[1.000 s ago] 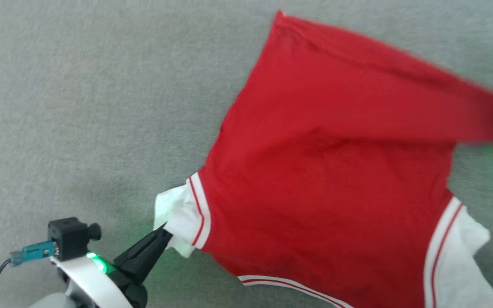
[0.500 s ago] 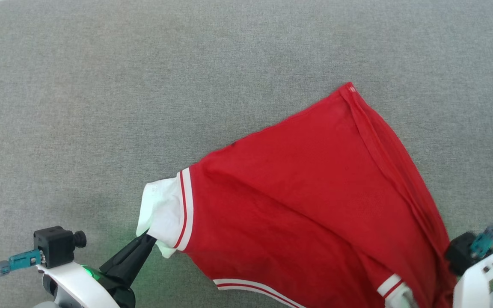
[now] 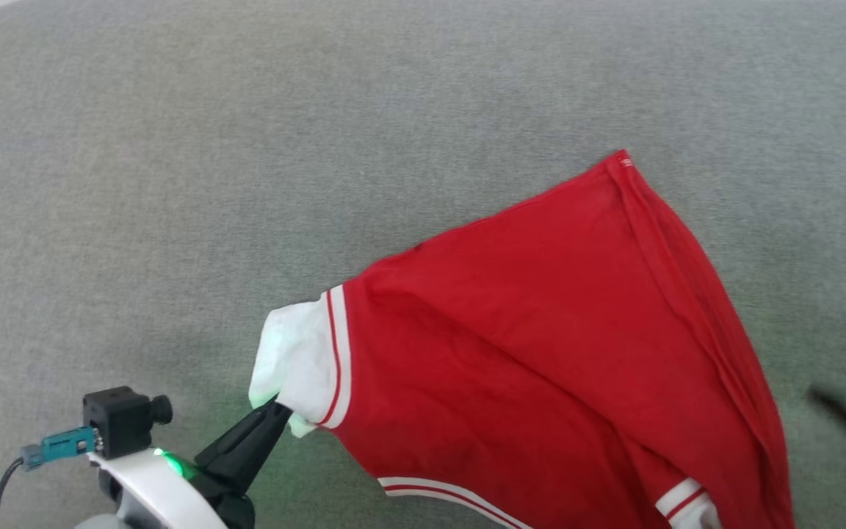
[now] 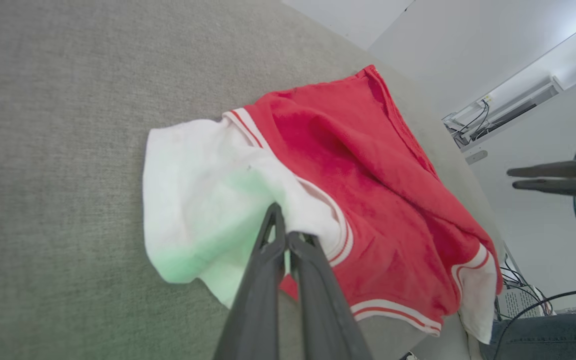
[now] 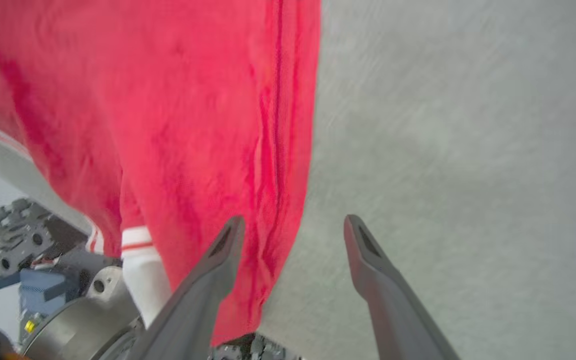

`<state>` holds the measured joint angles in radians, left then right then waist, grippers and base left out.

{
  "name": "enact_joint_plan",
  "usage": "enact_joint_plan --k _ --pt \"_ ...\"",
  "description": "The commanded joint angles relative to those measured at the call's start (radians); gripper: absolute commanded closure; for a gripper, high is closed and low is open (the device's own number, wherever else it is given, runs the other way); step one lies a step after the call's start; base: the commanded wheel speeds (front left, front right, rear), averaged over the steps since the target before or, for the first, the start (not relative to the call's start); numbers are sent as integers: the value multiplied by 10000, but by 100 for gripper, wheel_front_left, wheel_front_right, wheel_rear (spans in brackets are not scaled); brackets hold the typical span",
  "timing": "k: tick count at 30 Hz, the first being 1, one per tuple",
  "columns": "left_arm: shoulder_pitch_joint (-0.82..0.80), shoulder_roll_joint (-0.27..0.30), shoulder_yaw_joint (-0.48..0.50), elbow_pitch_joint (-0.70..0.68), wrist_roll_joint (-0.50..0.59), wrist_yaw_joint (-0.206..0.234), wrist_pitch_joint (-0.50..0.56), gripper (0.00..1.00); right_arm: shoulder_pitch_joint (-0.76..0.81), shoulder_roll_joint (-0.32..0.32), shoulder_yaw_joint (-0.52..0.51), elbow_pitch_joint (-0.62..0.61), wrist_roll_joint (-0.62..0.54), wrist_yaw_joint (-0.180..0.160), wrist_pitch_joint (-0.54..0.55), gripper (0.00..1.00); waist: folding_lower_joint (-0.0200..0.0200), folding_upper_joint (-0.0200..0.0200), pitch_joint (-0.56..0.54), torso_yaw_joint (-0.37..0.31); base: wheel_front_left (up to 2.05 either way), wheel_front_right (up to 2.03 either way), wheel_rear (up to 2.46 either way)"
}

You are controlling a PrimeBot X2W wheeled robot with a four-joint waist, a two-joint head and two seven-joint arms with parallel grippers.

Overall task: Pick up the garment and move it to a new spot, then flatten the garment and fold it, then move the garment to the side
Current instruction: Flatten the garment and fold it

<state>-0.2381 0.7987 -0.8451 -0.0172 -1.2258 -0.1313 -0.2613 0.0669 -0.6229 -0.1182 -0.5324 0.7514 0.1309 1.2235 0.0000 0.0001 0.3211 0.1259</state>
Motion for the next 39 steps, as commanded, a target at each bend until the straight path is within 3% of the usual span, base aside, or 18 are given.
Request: enact_joint_plan --k 1,5,8,12,23,24,25,26,32,39 --pt "-174 -69 -5 -78 153 23 -55 100 -548 -72 -364 -118 14 -5 -3 0 0 -1 65 167 0 0 0" --pt "-460 -289 -134 -194 312 23 -55 100 -2355 -185 -366 280 -581 -5 -637 0 0 -1 373 504 0 0 0" --pt "-824 -521 -468 -152 362 23 -55 100 -4228 -31 1023 1532 -1369 -5 -1411 0 0 -1 740 911 0 0 0" --pt "-1223 -809 -755 -79 266 23 -55 100 -5621 278 2337 3113 -1695 -5 -1639 0 0 -1 1118 1250 0 0 0" --pt "-1938 -1308 -1284 157 47 23 -55 100 -7380 62 4844 6455 -1799 -5 -2074 0 0 -1 1660 1824 0 0 0" --pt "-1979 -1324 -1318 217 15 23 -55 100 -7410 24 5021 6621 -1735 -5 -2048 45 0 -1 1647 1831 0 0 0" --pt "-2014 -1360 -1349 273 0 23 -55 100 -7407 -8 5163 6764 -1653 -5 -2075 62 0 -1 1613 1828 0 0 0" --pt "-2061 -1387 -1378 314 -16 23 -55 100 -7451 -2 5228 6890 -1590 -5 -2170 98 0 -1 1565 1806 0 0 0" --pt "-2650 -1213 -1511 727 -95 23 -55 100 -8057 103 5090 7264 -1636 -11 -3364 100 0 -1 1244 1522 0 0 0" --pt "-4610 -816 -1087 1647 -169 23 -57 100 -9165 528 4330 8001 -1970 -13 -5396 100 0 -1 1063 764 0 0 0"
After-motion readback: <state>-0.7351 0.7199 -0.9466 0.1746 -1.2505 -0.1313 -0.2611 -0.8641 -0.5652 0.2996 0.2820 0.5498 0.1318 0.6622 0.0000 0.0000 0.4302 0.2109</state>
